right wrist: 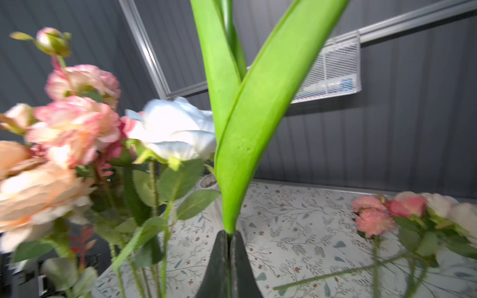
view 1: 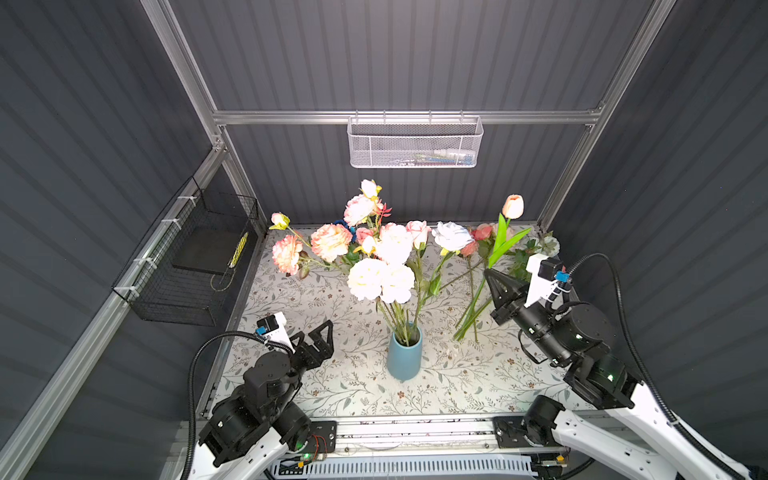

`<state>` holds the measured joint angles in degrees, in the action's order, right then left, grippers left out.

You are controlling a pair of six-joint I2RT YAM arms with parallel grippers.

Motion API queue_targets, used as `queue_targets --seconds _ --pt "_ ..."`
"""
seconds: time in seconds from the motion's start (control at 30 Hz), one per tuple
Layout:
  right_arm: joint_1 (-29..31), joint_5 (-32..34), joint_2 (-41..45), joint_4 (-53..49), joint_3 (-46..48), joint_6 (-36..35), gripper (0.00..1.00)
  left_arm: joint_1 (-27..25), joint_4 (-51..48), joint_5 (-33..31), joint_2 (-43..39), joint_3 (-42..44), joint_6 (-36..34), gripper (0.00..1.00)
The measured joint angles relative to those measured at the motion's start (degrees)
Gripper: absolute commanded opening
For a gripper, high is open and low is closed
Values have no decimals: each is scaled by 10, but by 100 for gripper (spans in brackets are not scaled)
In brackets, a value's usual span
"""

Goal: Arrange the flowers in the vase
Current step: 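Lift the pink tulip upward out of the bunch with the right gripper, then carry the pink tulip over the blue vase and lower its stem in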

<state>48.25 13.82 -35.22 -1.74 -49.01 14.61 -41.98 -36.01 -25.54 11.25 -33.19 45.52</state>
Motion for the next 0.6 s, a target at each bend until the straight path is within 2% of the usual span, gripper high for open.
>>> queue_targets --seconds 0.13,0.3,0.6 --pt "94 28 -15 26 -17 -31 0 0 0 -2 0 -5 0 100" --pt "200 75 -83 112 -18 -97 0 0 0 -3 0 -5 0 100" --pt "233 124 -198 289 46 -164 0 0 -2 -4 3 -7 0 100"
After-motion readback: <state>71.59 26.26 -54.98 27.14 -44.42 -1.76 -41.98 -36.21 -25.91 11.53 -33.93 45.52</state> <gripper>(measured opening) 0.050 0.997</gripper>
